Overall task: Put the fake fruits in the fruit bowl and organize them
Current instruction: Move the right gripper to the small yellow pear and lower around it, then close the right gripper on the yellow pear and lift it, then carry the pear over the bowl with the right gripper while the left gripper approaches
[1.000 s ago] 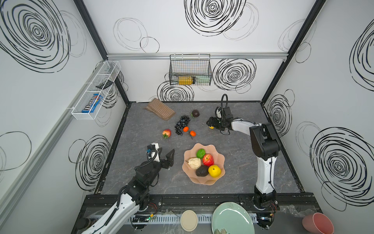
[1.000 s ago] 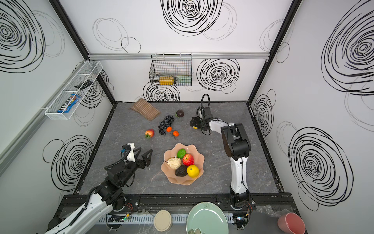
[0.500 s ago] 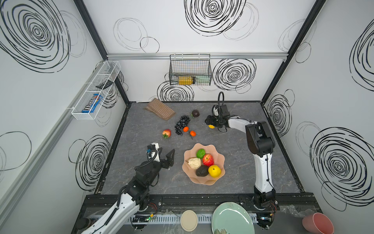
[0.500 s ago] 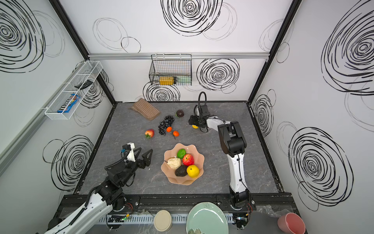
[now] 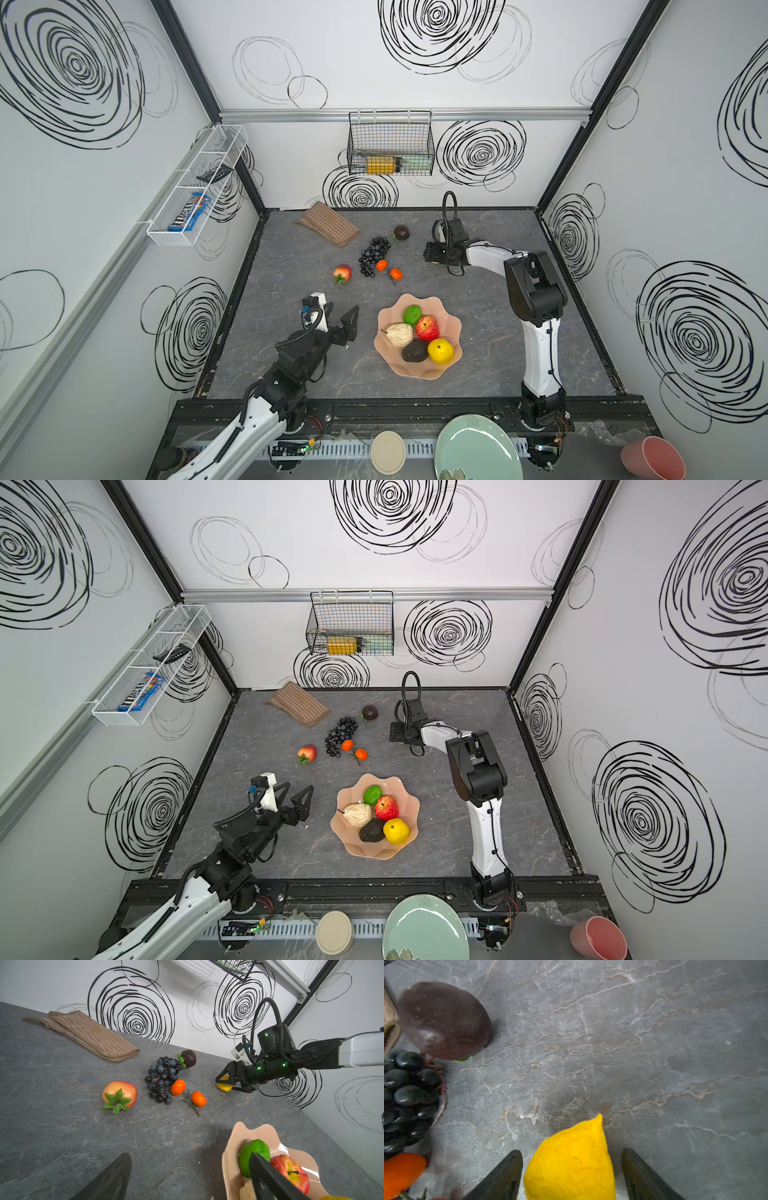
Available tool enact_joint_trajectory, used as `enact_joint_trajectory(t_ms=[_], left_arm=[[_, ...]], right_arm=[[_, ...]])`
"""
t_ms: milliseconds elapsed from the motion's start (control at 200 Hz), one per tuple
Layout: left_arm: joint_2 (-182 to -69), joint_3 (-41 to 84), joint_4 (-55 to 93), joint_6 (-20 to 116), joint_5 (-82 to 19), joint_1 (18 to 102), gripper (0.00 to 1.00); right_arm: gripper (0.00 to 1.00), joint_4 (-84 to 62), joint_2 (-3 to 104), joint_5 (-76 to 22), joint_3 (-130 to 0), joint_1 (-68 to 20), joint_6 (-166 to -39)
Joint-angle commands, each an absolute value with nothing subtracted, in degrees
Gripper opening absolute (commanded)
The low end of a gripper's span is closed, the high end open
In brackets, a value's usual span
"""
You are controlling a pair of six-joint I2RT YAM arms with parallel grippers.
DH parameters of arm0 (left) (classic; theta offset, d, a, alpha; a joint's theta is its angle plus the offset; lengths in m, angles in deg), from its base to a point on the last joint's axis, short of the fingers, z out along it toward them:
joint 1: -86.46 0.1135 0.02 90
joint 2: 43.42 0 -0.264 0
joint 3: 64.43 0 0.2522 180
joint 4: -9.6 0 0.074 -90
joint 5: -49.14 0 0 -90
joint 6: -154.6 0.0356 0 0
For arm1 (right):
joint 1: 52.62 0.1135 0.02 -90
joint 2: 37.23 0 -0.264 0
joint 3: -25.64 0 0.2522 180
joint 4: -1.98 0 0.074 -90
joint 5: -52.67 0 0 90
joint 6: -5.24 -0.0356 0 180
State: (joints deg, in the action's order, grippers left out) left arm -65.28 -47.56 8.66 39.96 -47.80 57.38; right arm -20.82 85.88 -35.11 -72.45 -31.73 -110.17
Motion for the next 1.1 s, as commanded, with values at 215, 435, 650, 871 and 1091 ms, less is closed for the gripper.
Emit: enact_joint_trajectory(t_ms=[215, 435, 650, 871, 1091], left_arm=[[-65.08, -48.04, 5.11, 41.05, -47.67, 57.89, 0.93], [-65.34, -48.10, 4.95, 41.09, -47.63, 57.89, 0.93], [-67.57, -48.09, 3.21, 40.88, -45.93, 57.92, 0.93], [-74.00, -44.12, -1.41, 30.87, -40.73, 58.63, 0.90], [-86.90, -30.51, -0.55, 25.65, -29.38, 58.95, 0.89]], right_arm=[[0.65, -22.09, 82.77, -36.03, -69.18, -32.00, -109.51], [0.54, -19.51, 79.49, -35.67, -66.36, -31.79, -109.04], [0.53, -17.01, 71.68, -33.03, -61.25, -30.76, -107.47], [0.53, -12.77, 56.29, -32.73, -50.48, -25.67, -106.00], [0.52, -5.54, 43.60, -33.48, -38.72, -16.45, -104.65]])
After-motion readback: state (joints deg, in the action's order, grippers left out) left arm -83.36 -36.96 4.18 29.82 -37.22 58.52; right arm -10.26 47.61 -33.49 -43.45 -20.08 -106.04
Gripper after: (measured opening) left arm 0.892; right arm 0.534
